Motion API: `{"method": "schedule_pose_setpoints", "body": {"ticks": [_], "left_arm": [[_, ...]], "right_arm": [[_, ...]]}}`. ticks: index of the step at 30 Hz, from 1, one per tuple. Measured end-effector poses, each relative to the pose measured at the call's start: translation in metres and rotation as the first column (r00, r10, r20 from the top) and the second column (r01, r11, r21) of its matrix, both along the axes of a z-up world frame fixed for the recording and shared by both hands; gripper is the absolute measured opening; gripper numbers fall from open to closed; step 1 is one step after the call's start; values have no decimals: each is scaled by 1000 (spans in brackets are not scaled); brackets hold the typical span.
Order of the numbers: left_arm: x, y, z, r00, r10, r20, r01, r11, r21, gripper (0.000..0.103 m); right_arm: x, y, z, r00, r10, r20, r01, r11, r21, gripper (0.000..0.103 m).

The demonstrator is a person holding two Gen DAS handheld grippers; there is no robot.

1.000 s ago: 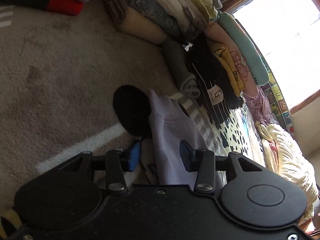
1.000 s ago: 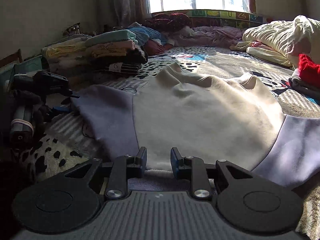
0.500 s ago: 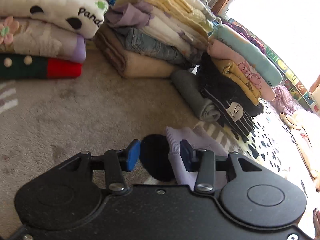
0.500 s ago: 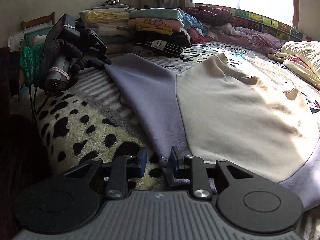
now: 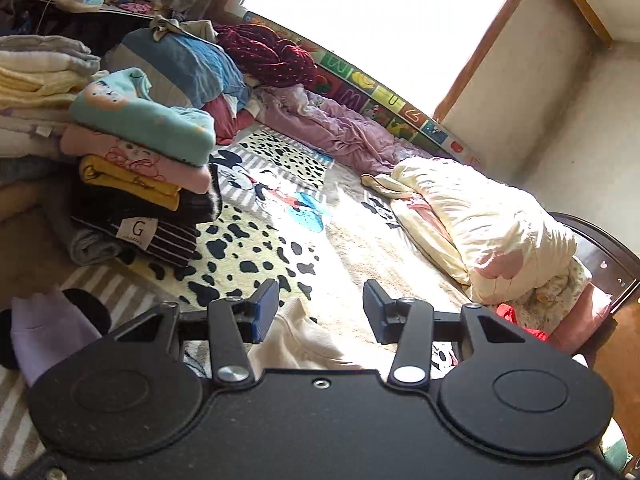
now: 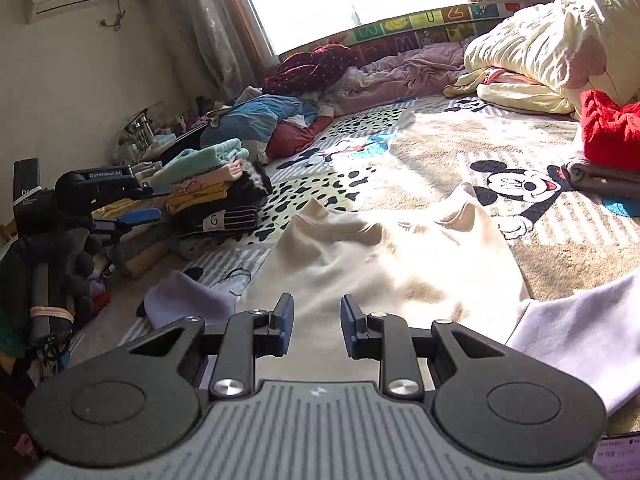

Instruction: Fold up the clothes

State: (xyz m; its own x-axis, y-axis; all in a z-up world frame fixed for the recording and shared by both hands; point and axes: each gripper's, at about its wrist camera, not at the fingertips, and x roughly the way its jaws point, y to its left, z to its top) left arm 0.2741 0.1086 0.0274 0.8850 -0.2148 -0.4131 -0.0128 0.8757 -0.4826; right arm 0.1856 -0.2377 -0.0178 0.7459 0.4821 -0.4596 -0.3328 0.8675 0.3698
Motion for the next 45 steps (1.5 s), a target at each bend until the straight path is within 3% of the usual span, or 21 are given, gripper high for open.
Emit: {"method": "schedule_pose_setpoints", "body": {"ticks": [4,7,11,16,22,23,24,25,26,27,28,29,30,33,35,36,37,39,41,43,45], "left_arm": [[39,-28,-3,997,-71,-19,72,995,68,50],[66,-42,-31,993,-99,-70,109,980,168,50],[98,-45,-77,976,-139,-167,174,960,221,49],[125,-30,-112,964,-145,-224,194,958,211,49],[159,-9,-144,939,-204,-276,218,976,20,47],[164,-6,-151,934,-214,-287,220,975,-14,18],[167,0,-157,925,-237,-296,221,971,-88,7],[166,10,-159,928,-239,-286,193,964,-180,7],[161,29,-162,939,-230,-254,135,930,-342,7],[158,45,-166,949,-215,-232,84,879,-470,7],[161,48,-171,946,-198,-256,62,886,-459,7],[167,46,-179,932,-176,-317,36,916,-400,7],[172,42,-190,916,-172,-363,17,919,-393,9],[173,49,-194,919,-176,-352,-12,881,-473,15],[171,51,-189,924,-167,-345,-6,893,-449,16],[169,51,-185,927,-161,-339,-2,902,-432,17],[165,50,-177,935,-144,-325,6,920,-391,18],[156,47,-161,957,-96,-273,9,953,-302,27],[146,44,-145,977,-59,-204,15,977,-212,27],[141,35,-137,978,-153,-140,122,971,-207,27],[143,18,-133,961,-258,-101,239,956,-171,27]], "right_arm": [[48,-34,27,995,-91,39,91,996,1,28],[93,-49,19,989,-144,-23,145,988,45,28],[151,-45,-10,976,-203,-75,199,978,-56,30],[210,-38,-56,958,-219,-184,198,972,-128,33],[252,-37,-101,933,-221,-285,188,972,-138,37],[257,-41,-108,925,-215,-313,189,976,-112,35],[262,-44,-115,916,-209,-342,191,978,-88,23],[264,-47,-120,912,-210,-353,194,978,-81,15],[261,-52,-116,915,-200,-349,198,979,-43,14],[257,-59,-111,920,-187,-344,201,980,3,10],[253,-65,-106,926,-191,-326,213,976,33,10],[250,-72,-101,931,-199,-307,228,972,60,10],[255,-72,-106,926,-204,-318,224,974,28,9],[269,-66,-123,909,-215,-358,212,976,-49,11],[266,-66,-120,915,-238,-326,234,971,-51,14],[263,-67,-118,915,-255,-314,252,966,-53,23],[260,-69,-116,914,-273,-301,269,962,-55,33],[251,-73,-109,915,-300,-269,297,953,-54,36],[239,-74,-97,917,-349,-194,335,937,-103,36],[230,-64,-84,943,-317,-98,302,943,-142,35],[226,-52,-76,968,-248,-42,239,957,-164,29]]}}
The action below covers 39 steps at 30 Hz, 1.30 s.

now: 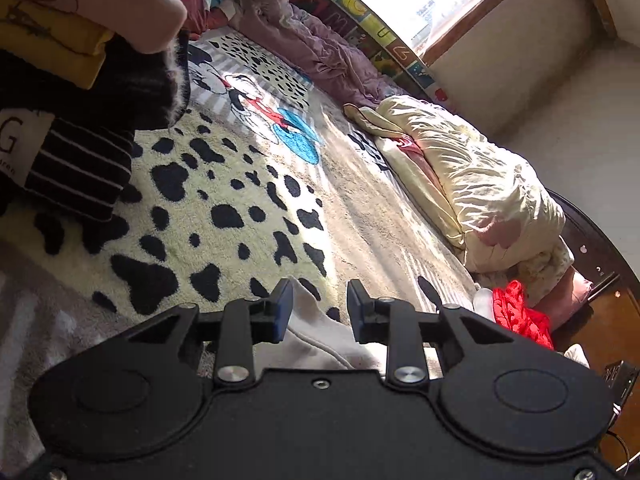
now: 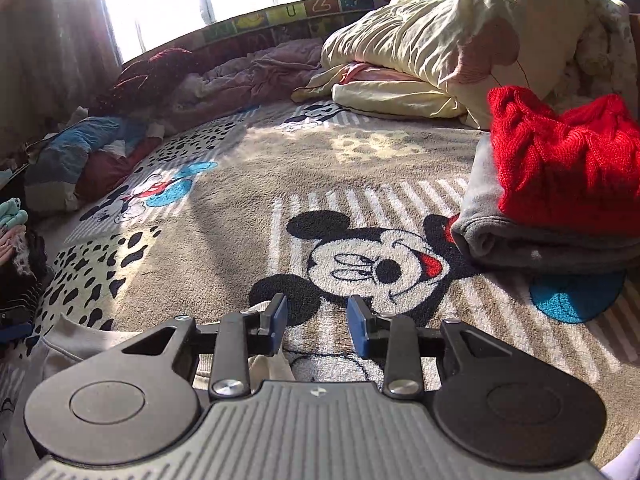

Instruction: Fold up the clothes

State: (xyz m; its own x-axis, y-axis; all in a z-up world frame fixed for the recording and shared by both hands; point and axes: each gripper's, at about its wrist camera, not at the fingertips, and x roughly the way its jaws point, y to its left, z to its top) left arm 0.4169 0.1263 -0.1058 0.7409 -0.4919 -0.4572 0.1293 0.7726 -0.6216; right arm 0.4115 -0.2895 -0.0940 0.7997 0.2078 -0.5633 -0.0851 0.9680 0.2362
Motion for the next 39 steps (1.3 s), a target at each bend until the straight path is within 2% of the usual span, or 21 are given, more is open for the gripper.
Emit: {"method": "schedule_pose_setpoints", "body": {"ticks": [2,4,5,6,8,10,12,14,19,22,25,29,30,31,32,33,35,36,37,38,39], "left_arm": [[15,-17,-10,998,-40,-44,43,997,59,27],[36,-21,-35,986,11,-168,7,994,108,25],[41,-18,-43,983,35,-182,-16,994,105,6],[45,-14,-50,979,54,-195,-36,995,98,6],[44,-7,-47,976,57,-210,-43,997,69,6],[32,-8,-35,984,62,-165,-45,994,102,6],[8,-9,-16,992,64,-112,-52,993,106,21],[-17,-11,-4,996,55,-73,-46,992,121,25],[-91,-30,14,1000,-11,-19,14,987,157,25],[-141,-55,17,998,-65,-5,65,975,212,27],[-202,-86,16,992,-128,20,114,935,337,29],[-272,-114,-3,982,-191,8,171,898,404,29],[-285,-121,-15,981,-192,-15,178,879,442,29],[-297,-128,-27,981,-192,-27,181,857,482,29],[-308,-134,-36,981,-195,11,160,831,533,31],[-319,-140,-42,979,-200,46,137,805,578,31],[-333,-148,-34,974,-206,93,105,776,622,31],[-339,-151,-31,972,-207,112,90,767,635,35],[-340,-149,-32,976,-191,106,87,785,613,40],[-338,-150,-39,981,-184,68,104,782,614,49],[-337,-153,-50,981,-191,44,120,760,638,51]], "right_arm": [[7,14,-1,996,91,-10,-91,996,2,29],[25,24,-12,993,99,-71,-101,995,-22,27],[38,27,-23,987,82,-138,-90,995,-50,27],[51,28,-38,973,65,-222,-86,993,-86,27],[55,25,-48,974,76,-214,-95,992,-81,28],[57,23,-42,971,68,-231,-88,993,-80,29],[47,19,-28,981,43,-188,-60,995,-86,31],[28,12,-12,989,43,-139,-55,995,-84,31],[-48,9,25,992,118,-52,-121,990,-66,32],[-106,26,29,983,179,-30,-180,980,-80,32],[-166,50,18,973,229,-25,-231,967,-110,31],[-246,80,0,960,279,-7,-277,950,-143,31],[-265,86,-6,957,290,6,-286,947,-150,31],[-281,94,-15,954,299,3,-294,939,-176,30],[-294,104,-30,953,300,-41,-301,924,-235,31],[-309,112,-41,958,286,-35,-283,912,-297,32],[-336,122,-51,964,267,10,-243,891,-383,32],[-342,122,-49,966,257,15,-234,900,-367,32],[-348,120,-48,969,245,16,-225,912,-343,33],[-353,119,-46,972,233,16,-216,923,-318,34],[-353,117,-49,973,232,1,-221,926,-306,36]]}}
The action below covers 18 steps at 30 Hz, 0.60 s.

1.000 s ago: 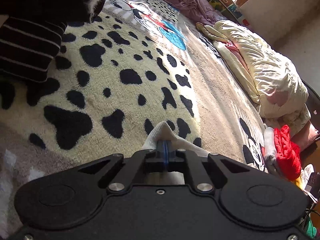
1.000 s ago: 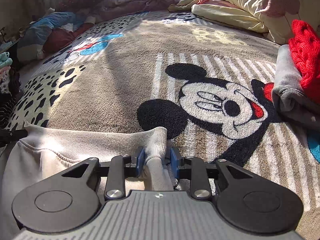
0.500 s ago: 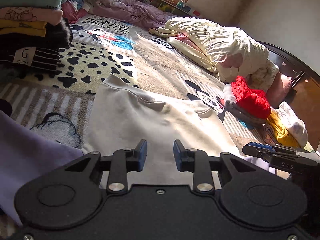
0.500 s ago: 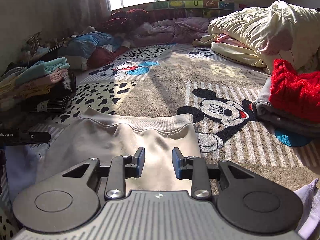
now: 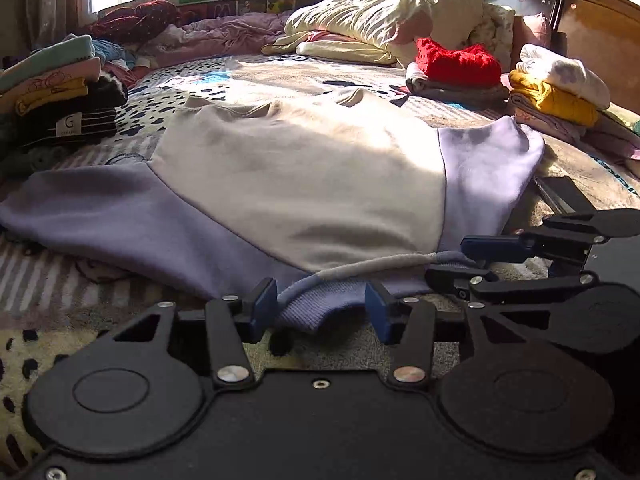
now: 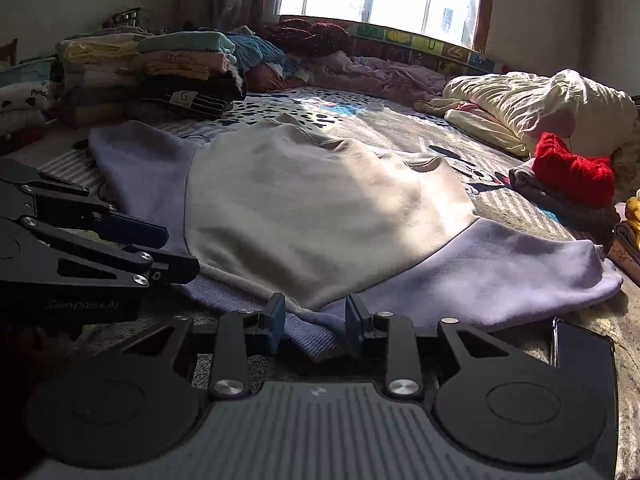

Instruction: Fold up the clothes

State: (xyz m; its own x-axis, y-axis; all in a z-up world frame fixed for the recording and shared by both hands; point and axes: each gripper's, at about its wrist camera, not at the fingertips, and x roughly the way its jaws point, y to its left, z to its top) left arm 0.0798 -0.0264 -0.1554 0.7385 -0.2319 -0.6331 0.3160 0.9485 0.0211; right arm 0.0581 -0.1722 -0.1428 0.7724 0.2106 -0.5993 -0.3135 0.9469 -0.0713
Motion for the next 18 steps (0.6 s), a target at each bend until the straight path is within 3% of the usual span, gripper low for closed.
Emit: {"method": "schedule_pose_setpoints", "body": {"ticks": [1,2,5,8,14,18], "left_arm": [[-4,-3,-3,999,-20,47,18,999,39,51],[-5,-4,0,999,-21,46,18,998,53,51],[-10,9,13,999,37,-3,-37,995,-90,51],[-5,18,7,994,65,-86,-76,988,-136,51],[2,28,39,989,122,-82,-139,958,-250,51],[20,24,60,986,128,-108,-155,938,-310,52]], "right_arm": [[-2,-2,3,1000,-5,3,5,1000,11,36],[-5,-3,8,1000,-11,12,11,1000,25,36],[-16,-13,20,999,-46,28,43,995,92,36],[-25,-33,22,993,-121,15,116,974,193,36],[-28,-59,25,978,-208,10,196,934,299,39],[-13,-82,11,955,-288,-71,291,867,404,42]]}}
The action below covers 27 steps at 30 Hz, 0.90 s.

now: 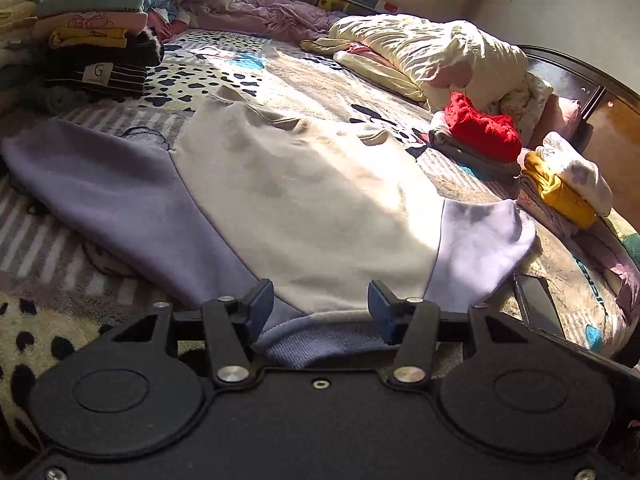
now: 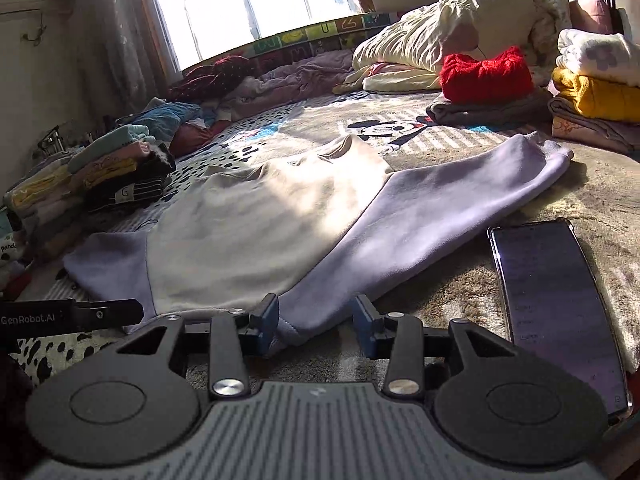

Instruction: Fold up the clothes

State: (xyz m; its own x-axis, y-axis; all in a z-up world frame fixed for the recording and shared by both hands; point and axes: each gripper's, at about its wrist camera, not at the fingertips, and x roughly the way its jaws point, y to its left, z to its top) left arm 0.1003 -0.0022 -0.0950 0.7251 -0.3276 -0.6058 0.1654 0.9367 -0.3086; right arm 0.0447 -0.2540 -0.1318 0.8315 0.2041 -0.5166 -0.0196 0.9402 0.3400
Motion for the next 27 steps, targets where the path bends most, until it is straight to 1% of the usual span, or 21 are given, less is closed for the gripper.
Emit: {"method": "schedule_pose_setpoints", "body": {"ticks": [2,6,8,9,13,17,19,22,25,27], "left_arm": [[11,-6,10,1000,10,-1,-10,1000,-18,53],[31,-24,24,1000,21,-3,-21,997,-71,53],[40,-34,28,1000,13,-12,-14,995,-94,53],[44,-40,30,1000,6,-15,-8,995,-98,53],[59,-63,39,999,-38,10,38,998,-59,53],[77,-77,44,998,-66,21,67,997,-45,54],[86,-84,46,996,-84,23,85,996,-35,54],[106,-96,44,993,-118,-1,118,993,-18,54],[125,-109,42,990,-136,-27,135,991,-15,54],[141,-120,41,988,-149,-45,148,989,-25,54]], "right_arm": [[5,-8,-9,1000,-24,-17,25,999,22,42],[10,-12,-21,999,-31,-33,32,999,7,42],[14,-9,-21,999,-28,-41,27,1000,-9,45],[17,-8,-20,999,-26,-44,26,1000,-4,48],[30,-10,-17,998,-23,-59,25,999,43,53],[49,-26,-20,995,-43,-86,52,993,105,54],[58,-34,-20,993,-70,-91,80,990,118,54],[66,-46,-19,990,-93,-106,110,981,160,54],[72,-51,-20,988,-114,-107,131,977,169,54],[76,-54,-22,986,-123,-111,142,973,182,54]]}}
